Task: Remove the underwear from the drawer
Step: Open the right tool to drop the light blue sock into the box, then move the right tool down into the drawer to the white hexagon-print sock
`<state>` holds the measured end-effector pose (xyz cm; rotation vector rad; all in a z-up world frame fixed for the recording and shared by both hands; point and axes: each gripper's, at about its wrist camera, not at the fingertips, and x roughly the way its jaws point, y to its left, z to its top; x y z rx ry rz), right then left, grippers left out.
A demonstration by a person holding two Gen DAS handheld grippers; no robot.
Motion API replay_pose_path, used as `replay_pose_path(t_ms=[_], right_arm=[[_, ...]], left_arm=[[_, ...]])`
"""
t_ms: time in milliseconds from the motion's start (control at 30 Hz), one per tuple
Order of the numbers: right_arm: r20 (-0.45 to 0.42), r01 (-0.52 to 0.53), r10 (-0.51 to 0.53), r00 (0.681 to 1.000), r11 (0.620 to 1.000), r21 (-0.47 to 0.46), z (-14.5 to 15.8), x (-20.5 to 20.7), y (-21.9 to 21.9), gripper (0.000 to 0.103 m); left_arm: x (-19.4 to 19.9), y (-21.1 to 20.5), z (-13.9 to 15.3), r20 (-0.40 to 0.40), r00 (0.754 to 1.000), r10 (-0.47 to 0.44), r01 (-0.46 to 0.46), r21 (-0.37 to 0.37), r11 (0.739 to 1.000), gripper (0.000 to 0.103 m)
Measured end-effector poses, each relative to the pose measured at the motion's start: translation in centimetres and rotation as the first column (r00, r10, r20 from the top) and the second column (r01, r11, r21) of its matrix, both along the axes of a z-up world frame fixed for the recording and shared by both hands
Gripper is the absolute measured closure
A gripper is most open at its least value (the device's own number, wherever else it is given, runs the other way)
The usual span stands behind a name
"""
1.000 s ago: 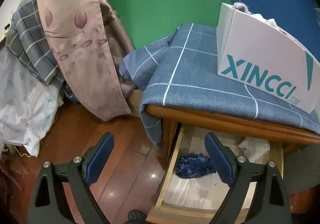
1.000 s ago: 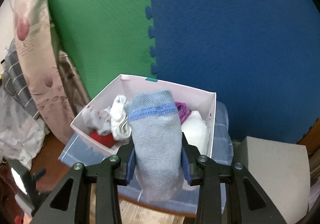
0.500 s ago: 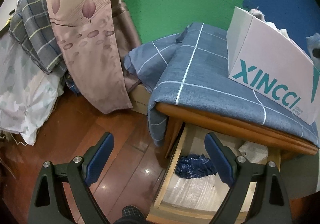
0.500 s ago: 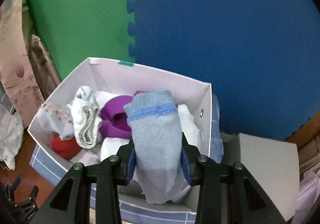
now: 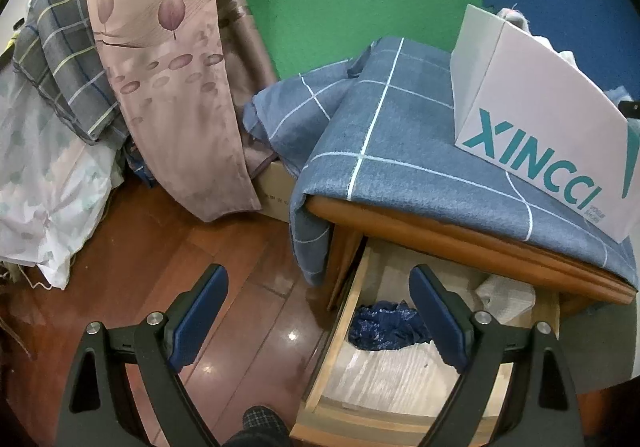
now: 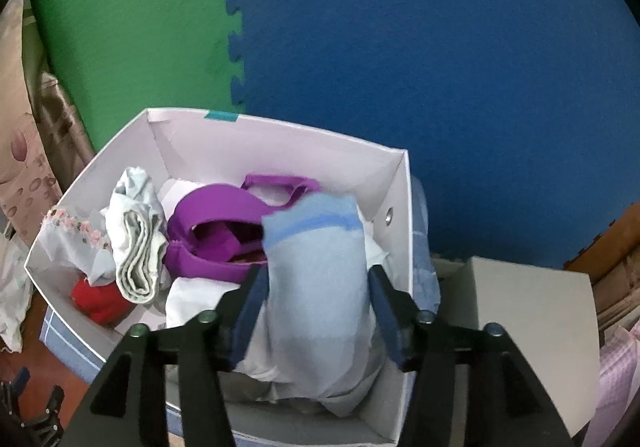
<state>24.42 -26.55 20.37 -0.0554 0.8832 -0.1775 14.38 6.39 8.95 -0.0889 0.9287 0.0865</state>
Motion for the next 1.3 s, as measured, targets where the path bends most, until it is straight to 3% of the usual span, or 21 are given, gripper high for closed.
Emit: replay_pose_path(t_ms=[200, 400, 633, 767, 933, 1100, 1167, 1300], right_arm=[[0.066, -0.020, 0.022, 0.998, 0.999, -0.033, 1.8, -2.0, -0.1, 0.041], [0.132, -0.141, 0.150, 0.980, 0.987, -0.074, 3.1, -7.0, 1.8, 0.041], [0.129, -0.341, 0.371, 0.920, 0.917, -0.205, 1.1, -15.7, 6.3, 0.041], [0.072, -0.449, 0.473, 0.878, 0.867, -0.217, -2.7, -19.6, 8.4, 0.041], [-0.106, -0.564, 0.557, 0.824, 0.784, -0.259, -10.3, -21.6, 10.3, 0.042], [-0.239, -0.608, 0.560, 0.794, 0.726, -0.320, -16.8, -20.2, 10.6, 0.042], [-0.282, -0.619, 0.551, 0.785, 0.717, -0.322, -18.8, -19.2, 10.5, 0.042], [-0.332, -0.631, 0.537, 0.776, 0.663, -0.403, -21.9, -17.5, 11.3, 0.043]], left_arm=[[0.0, 0.0, -0.3, -0.008, 1.000, 0.001, -0.001, 0.007, 1.000, 0.013], [0.1, 0.1, -0.6, -0.018, 1.000, 0.004, -0.004, 0.007, 1.000, 0.013], [0.0, 0.5, -0.5, -0.018, 1.000, 0.014, -0.013, 0.004, 1.000, 0.013], [-0.1, 0.4, -0.5, -0.025, 1.000, 0.014, -0.014, 0.006, 1.000, 0.013], [-0.1, 0.7, -0.6, -0.038, 0.999, 0.019, -0.019, -0.008, 1.000, 0.013], [0.1, 0.6, -0.8, -0.047, 0.999, 0.015, -0.015, -0.006, 1.000, 0.013], [0.2, 0.5, -0.8, -0.052, 0.999, 0.010, -0.010, -0.007, 1.000, 0.013], [0.4, 0.1, -1.1, -0.063, 0.998, -0.003, 0.002, -0.003, 1.000, 0.013]])
